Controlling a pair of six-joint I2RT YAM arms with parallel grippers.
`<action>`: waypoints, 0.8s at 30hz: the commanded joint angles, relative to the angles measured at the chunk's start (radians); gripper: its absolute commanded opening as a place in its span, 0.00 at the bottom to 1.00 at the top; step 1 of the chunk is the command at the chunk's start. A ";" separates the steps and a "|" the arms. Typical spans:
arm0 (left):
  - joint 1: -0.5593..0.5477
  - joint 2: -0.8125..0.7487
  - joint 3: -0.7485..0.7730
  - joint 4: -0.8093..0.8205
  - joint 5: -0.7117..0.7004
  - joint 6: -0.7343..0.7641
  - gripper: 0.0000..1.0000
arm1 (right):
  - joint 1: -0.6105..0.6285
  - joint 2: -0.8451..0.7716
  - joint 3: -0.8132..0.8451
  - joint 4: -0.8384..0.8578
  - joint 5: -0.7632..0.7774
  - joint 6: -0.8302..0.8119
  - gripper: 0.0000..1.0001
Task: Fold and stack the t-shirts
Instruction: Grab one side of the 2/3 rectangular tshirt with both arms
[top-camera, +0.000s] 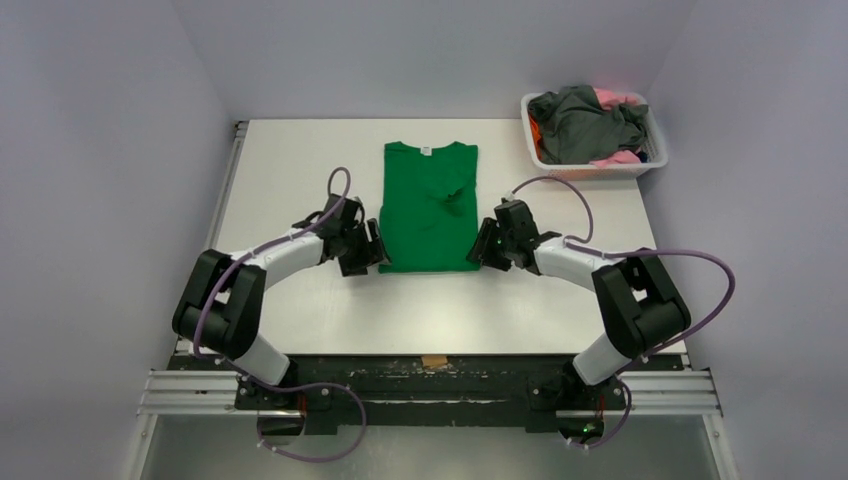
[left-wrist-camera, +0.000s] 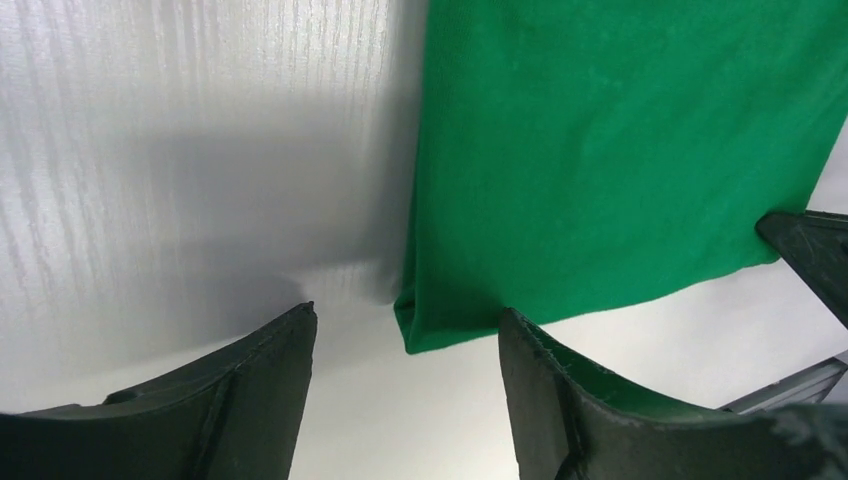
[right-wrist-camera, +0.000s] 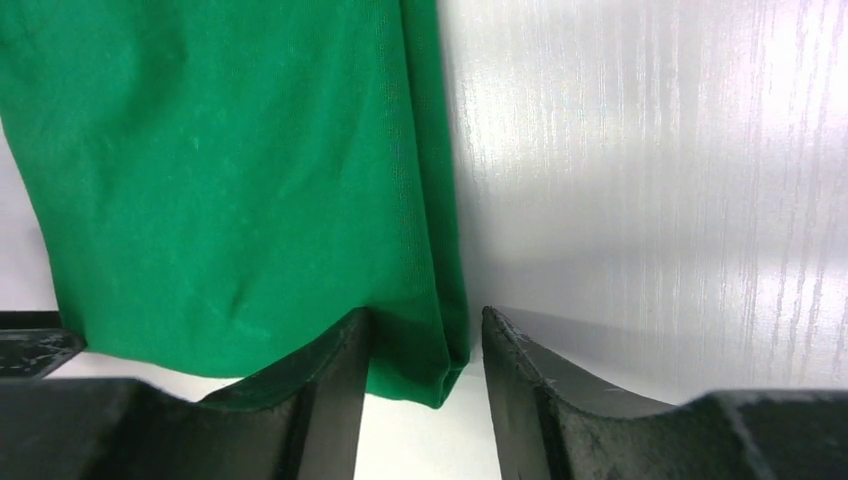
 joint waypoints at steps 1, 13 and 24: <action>-0.018 0.034 -0.012 0.064 0.036 -0.031 0.64 | 0.022 0.015 -0.054 0.016 0.013 0.047 0.42; -0.041 0.115 -0.011 0.083 0.029 -0.045 0.42 | 0.030 -0.013 -0.131 0.020 -0.006 0.056 0.23; -0.120 -0.091 -0.079 -0.060 -0.036 -0.008 0.00 | 0.108 -0.182 -0.158 -0.153 -0.046 0.039 0.00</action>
